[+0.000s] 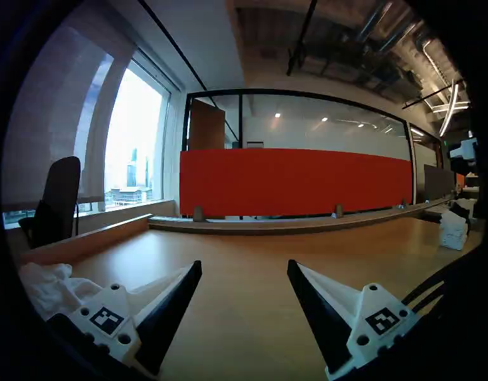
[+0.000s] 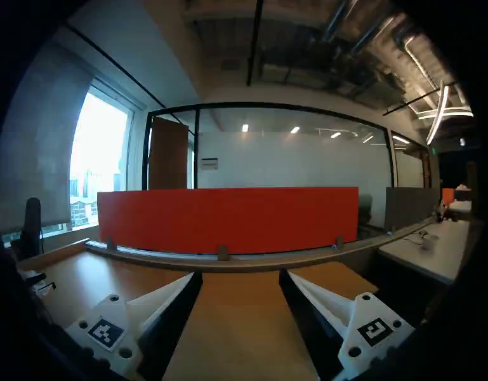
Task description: Fold towel
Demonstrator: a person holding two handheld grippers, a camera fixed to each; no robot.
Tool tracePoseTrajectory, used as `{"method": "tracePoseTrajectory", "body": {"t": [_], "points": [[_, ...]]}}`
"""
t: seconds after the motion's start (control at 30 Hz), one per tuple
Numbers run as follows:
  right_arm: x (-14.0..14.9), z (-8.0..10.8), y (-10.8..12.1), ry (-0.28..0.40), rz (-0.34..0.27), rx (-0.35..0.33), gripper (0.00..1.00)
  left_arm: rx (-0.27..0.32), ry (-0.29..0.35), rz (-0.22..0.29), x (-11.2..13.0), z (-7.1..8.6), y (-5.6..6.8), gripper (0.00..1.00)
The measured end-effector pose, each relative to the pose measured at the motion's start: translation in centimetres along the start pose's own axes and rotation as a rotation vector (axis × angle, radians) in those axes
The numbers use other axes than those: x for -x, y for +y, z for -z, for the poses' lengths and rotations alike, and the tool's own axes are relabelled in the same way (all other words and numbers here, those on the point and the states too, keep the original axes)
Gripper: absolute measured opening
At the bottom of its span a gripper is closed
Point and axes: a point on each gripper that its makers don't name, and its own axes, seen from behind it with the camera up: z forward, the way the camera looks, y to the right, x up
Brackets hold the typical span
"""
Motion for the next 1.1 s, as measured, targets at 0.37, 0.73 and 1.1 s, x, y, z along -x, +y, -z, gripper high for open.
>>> {"method": "tracePoseTrajectory", "body": {"t": [0.37,0.73,1.1], "points": [[-0.5,-0.2,0.4,0.015,0.006,-0.002,0.93,-0.006,-0.001,-0.004,0.1,-0.1,-0.1,1.0],[-0.5,-0.6,0.5,0.036,0.074,-0.014,0.93,-0.006,-0.001,-0.004,0.1,-0.1,-0.1,1.0],[2.2,-0.5,1.8,0.041,0.034,-0.001,0.93,-0.006,-0.002,-0.005,0.2,-0.1,0.0,1.0]]}}
